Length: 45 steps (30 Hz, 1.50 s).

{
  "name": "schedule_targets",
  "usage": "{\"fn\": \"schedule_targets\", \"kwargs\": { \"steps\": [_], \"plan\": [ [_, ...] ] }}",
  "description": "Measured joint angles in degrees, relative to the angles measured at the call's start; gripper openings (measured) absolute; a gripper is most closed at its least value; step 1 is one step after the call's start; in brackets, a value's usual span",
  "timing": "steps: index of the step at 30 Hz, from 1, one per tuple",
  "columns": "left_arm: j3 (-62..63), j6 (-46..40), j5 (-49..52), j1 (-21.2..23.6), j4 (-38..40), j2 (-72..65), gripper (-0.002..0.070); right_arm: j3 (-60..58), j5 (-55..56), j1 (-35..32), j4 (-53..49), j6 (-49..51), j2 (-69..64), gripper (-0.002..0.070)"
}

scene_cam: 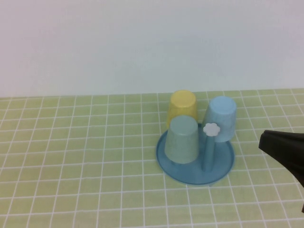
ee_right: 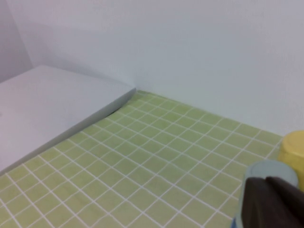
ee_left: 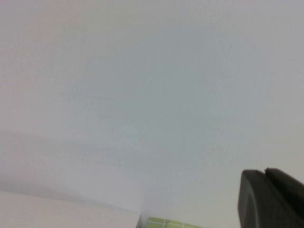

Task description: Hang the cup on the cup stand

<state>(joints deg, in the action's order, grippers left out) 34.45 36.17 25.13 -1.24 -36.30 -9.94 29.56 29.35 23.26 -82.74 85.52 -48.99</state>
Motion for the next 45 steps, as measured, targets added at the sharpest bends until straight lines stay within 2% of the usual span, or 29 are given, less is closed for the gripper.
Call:
{"fn": "schedule_targets", "kwargs": {
  "steps": [5,8,12,15,17,22,25,27,33,35,38,41,45],
  "plan": [
    [-2.89,0.0,-0.23,0.0,0.79,-0.09,0.0,0.0,-1.36,0.0,-1.55,0.0,0.0,-0.0001],
    [-6.87,-4.31,-0.09,0.0,7.82,1.86,0.0,0.0,-6.7,0.0,-2.0,0.0,0.52,-0.0001],
    [-14.87,-23.32,-1.9,0.0,25.36,5.25,0.0,0.0,-14.47,-3.12,-3.84,0.0,6.35,-0.0001],
    [-21.88,-39.65,-9.98,0.0,37.73,8.31,0.0,-0.1,-15.0,-8.75,-5.48,0.0,13.17,-0.0001],
    [-26.16,-45.82,-14.38,0.0,42.15,10.71,0.0,-0.69,-14.61,-12.22,-7.14,0.05,18.13,-0.0001],
    [-33.3,-46.65,-16.19,1.99,43.38,11.71,0.0,-2.2,-12.52,-18.78,-9.62,0.15,30.61,-0.0001],
    [-36.46,-46.65,-15.77,4.13,44.01,11.71,0.0,-2.25,-11.73,-19.47,-10.77,0.15,34.12,-0.0001],
    [-36.22,-46.39,-10.66,4.98,44.01,11.71,0.0,-2.25,-11.51,-19.47,-11.19,0.31,35.23,-0.0001],
    [-36.32,-46.54,-7.78,5.12,43.9,11.71,0.0,-2.39,-10.95,-19.47,-9.84,1.11,35.38,-0.0001],
    [-36.32,-46.54,-7.78,5.12,43.9,11.71,0.0,-2.39,-10.95,-19.47,-4.72,-1.59,35.3,-0.0001],
    [-36.32,-46.54,-7.78,5.12,43.9,11.71,0.0,-3.29,-11.36,-19.47,8.87,-15.11,35.55,-0.0001],
    [-36.32,-46.54,-7.78,5.12,44.0,11.55,0.0,-6.1,-15.05,-19.47,30.18,-37.74,37.46,-0.0001],
    [-36.32,-46.54,-7.78,5.12,44.0,11.47,0.0,-8.46,-33.54,-19.57,72.57,-79.49,42.07,-0.0001]
  ]
}}
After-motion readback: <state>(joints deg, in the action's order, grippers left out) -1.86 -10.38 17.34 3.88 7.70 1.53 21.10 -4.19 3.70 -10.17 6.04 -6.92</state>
